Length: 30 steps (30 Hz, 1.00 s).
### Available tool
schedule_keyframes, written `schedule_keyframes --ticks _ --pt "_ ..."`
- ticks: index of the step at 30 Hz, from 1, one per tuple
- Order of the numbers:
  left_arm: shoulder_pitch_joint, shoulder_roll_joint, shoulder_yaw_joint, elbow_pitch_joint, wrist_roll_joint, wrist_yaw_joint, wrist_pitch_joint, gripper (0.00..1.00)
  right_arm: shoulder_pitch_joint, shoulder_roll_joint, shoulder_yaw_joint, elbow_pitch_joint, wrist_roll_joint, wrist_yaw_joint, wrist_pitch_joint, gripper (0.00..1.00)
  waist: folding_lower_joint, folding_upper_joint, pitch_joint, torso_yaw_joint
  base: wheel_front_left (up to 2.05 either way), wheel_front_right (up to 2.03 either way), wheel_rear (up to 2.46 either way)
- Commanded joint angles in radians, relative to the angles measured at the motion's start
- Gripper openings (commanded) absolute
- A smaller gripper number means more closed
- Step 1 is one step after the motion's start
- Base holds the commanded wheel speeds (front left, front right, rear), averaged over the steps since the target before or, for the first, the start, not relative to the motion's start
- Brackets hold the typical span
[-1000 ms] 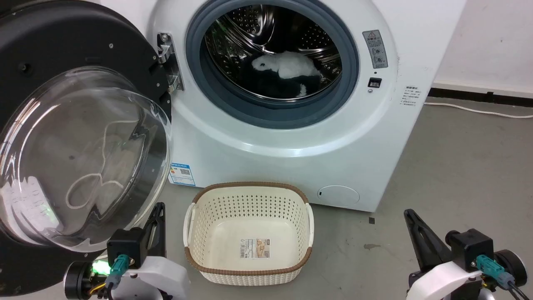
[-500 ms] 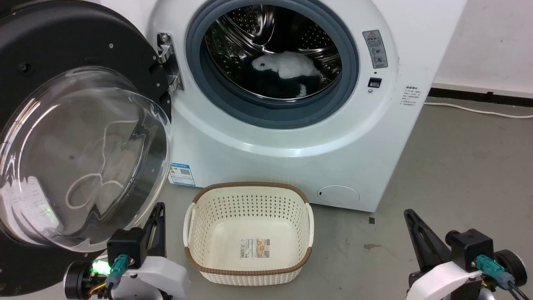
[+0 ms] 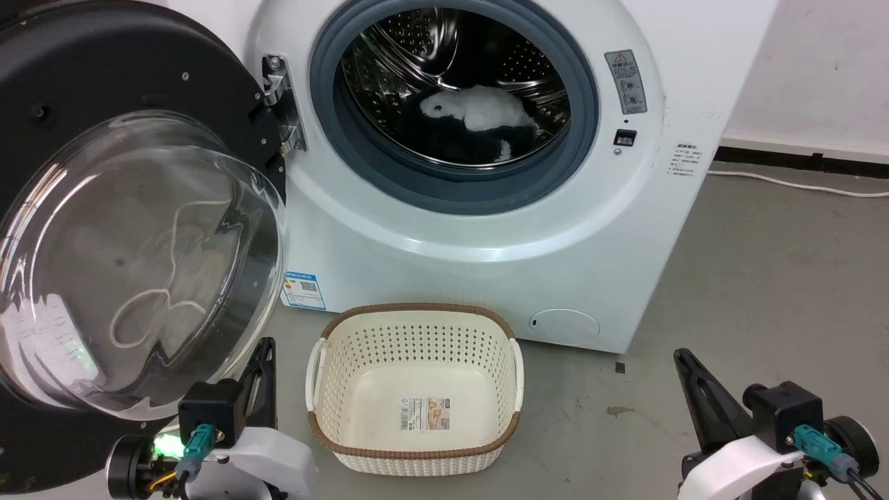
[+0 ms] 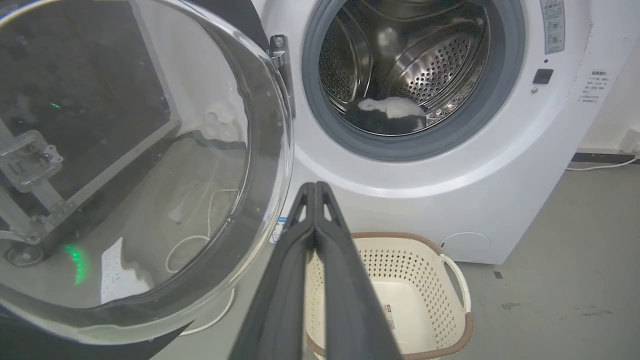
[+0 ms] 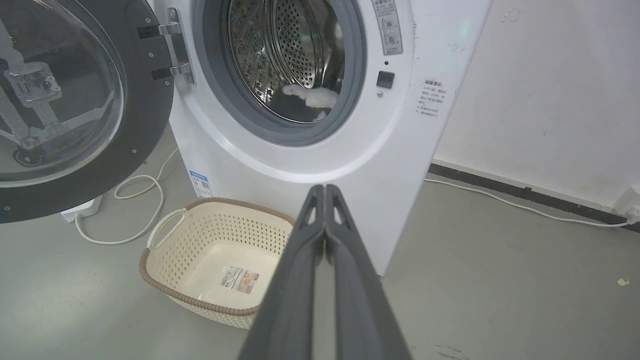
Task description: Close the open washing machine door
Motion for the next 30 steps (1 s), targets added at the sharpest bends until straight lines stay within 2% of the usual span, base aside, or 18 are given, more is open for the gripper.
schedule_keyframes --ticks 1,11,12,30 --pt "0.014 0.000 0.002 -0.004 0.003 -0.006 0.000 0.00 -0.014 0.000 0.000 -0.005 -0.007 -0.001 0.000 0.00 0.0000 0.0000 0.000 0.000 0.00 0.00 0.00" --pt "0.014 0.000 0.002 -0.004 0.003 -0.006 0.000 0.00 -0.014 0.000 0.000 -0.005 -0.007 -0.001 0.000 0.00 0.0000 0.0000 0.000 0.000 0.00 0.00 0.00" --pt "0.000 0.000 0.000 0.000 0.000 0.000 0.000 1.00 0.000 0.000 0.000 0.000 0.000 0.000 0.000 1.00 0.0000 0.0000 0.000 0.000 0.00 0.00 0.00" --pt "0.010 0.000 -0.024 0.017 -0.041 -0.002 -0.031 1.00 0.017 0.000 0.004 0.014 0.042 0.000 -0.032 1.00 0.0000 0.0000 0.000 0.001 0.00 0.00 0.00"
